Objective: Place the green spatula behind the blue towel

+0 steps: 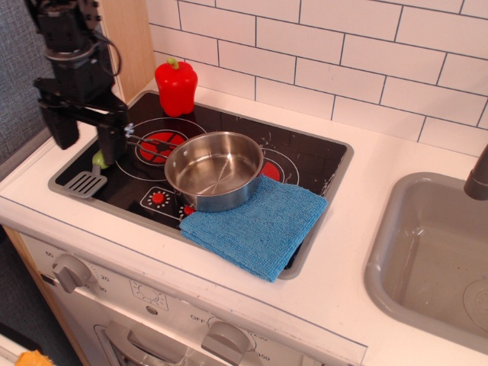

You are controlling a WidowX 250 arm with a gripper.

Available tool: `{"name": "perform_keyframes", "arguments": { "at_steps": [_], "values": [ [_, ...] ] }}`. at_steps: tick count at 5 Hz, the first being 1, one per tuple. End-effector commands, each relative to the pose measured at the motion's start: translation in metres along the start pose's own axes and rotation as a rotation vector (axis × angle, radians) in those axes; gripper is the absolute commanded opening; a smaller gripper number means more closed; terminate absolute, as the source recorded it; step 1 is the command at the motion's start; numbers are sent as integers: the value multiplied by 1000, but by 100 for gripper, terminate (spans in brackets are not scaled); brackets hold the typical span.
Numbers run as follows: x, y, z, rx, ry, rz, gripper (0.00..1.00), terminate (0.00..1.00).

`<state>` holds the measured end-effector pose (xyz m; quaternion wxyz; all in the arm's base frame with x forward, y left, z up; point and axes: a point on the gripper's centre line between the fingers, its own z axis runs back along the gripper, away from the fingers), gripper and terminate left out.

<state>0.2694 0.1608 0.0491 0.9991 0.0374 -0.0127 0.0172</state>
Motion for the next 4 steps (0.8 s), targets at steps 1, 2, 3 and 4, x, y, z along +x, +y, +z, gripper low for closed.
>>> {"name": "perform_keyframes", "arguments": {
  "at_steps": [1, 2, 3, 4],
  "values": [
    [4, 6, -6, 76, 4, 35, 100, 0],
    [8, 1, -22, 70, 22, 106, 100, 0],
    [12, 2, -28, 72, 27, 123, 100, 0],
    [13, 4, -24, 63, 4, 144, 0, 0]
  ]
}}
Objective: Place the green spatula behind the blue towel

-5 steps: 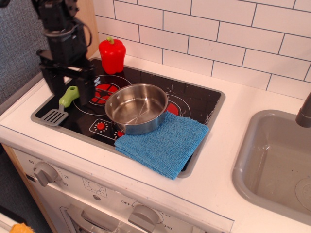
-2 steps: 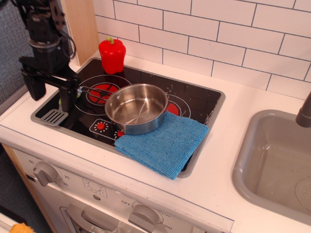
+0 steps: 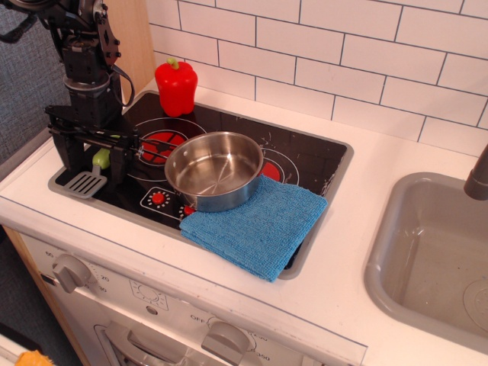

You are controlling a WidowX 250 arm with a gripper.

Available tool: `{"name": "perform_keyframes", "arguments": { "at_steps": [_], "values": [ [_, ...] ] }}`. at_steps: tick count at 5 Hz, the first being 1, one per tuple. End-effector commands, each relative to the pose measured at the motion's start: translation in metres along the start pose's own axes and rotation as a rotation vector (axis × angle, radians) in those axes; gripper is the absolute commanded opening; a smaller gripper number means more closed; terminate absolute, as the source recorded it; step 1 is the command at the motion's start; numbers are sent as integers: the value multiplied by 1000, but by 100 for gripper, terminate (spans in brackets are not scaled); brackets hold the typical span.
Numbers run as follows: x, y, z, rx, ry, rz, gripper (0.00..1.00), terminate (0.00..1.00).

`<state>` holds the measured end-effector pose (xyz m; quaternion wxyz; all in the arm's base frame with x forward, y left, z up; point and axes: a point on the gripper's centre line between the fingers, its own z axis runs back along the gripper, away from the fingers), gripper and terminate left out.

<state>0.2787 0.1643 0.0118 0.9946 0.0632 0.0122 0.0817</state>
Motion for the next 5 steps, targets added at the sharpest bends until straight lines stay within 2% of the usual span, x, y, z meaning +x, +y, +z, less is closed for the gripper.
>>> {"name": "perform_keyframes", "arguments": {
  "at_steps": [1, 2, 3, 4, 5],
  "values": [
    [6, 6, 24, 8, -60, -3, 0, 0],
    [1, 9, 35, 0, -62, -8, 0, 0],
    [-17, 8, 50, -9, -80, 29, 0, 0],
    [-29, 2, 67, 15, -63, 36, 0, 0],
    [-17, -18, 81, -31, -112, -56, 0, 0]
  ]
}}
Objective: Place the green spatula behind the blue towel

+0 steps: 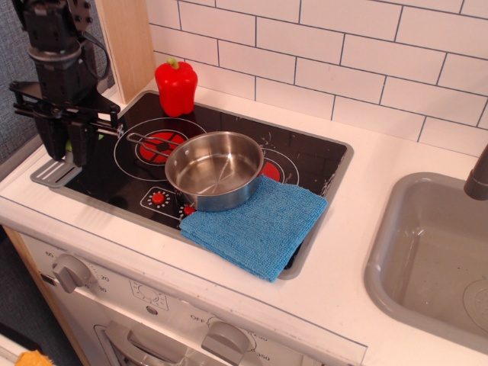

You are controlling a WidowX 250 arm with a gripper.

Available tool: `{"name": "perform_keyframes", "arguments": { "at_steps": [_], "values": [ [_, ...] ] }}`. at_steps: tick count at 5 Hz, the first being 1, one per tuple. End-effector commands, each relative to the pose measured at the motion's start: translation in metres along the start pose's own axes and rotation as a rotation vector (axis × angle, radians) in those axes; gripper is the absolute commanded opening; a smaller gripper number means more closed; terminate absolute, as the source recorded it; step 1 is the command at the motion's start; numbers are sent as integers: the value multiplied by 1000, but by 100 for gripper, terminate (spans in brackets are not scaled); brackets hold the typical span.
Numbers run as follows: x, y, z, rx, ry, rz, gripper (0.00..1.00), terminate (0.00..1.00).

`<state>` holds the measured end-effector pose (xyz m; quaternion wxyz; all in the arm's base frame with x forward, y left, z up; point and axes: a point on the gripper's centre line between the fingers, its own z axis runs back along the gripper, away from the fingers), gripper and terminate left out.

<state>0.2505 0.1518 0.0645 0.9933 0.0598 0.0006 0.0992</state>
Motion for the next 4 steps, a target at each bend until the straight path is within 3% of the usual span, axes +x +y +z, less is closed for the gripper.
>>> {"name": "perform_keyframes", "arguments": {
  "at_steps": [1, 2, 4],
  "values": [
    [42, -54, 31, -75, -98, -194, 0, 0],
    [70, -99, 37, -112, -115, -269, 0, 0],
    [131, -180, 55, -112, -127, -371, 0, 0]
  ]
}}
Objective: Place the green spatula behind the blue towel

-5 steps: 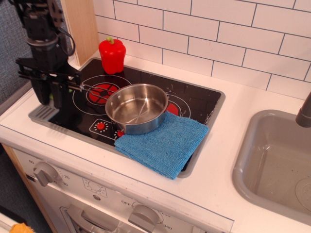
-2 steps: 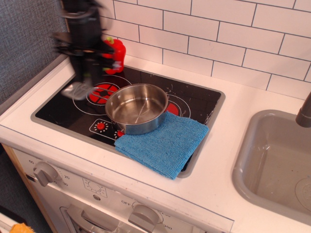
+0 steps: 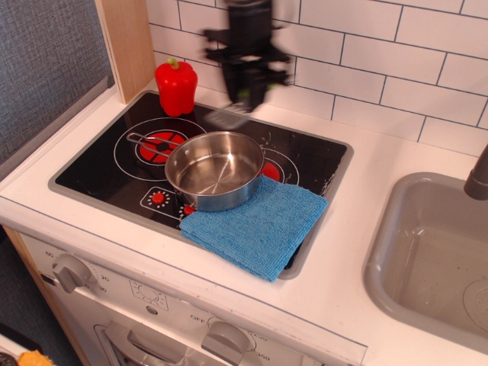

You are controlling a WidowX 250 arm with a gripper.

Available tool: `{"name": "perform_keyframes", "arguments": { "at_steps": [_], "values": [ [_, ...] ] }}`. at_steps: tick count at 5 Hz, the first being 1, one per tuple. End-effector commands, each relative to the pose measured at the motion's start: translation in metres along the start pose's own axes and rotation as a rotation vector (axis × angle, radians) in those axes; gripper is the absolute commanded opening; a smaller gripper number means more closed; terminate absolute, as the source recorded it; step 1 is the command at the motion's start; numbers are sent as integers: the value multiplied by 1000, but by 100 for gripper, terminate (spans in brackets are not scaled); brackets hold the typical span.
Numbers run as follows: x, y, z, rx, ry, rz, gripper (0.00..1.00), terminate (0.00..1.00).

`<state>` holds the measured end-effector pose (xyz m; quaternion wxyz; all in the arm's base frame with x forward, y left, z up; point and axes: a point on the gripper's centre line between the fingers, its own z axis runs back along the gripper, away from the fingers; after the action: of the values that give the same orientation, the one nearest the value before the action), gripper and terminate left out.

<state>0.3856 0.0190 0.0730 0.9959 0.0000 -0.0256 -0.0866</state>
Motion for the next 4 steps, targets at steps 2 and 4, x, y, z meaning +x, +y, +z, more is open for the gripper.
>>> {"name": "perform_keyframes", "arguments": {
  "at_steps": [2, 4],
  "values": [
    [37, -50, -9, 89, -14, 146, 0, 0],
    [11, -45, -33, 163, -21, 203, 100, 0]
  ]
}}
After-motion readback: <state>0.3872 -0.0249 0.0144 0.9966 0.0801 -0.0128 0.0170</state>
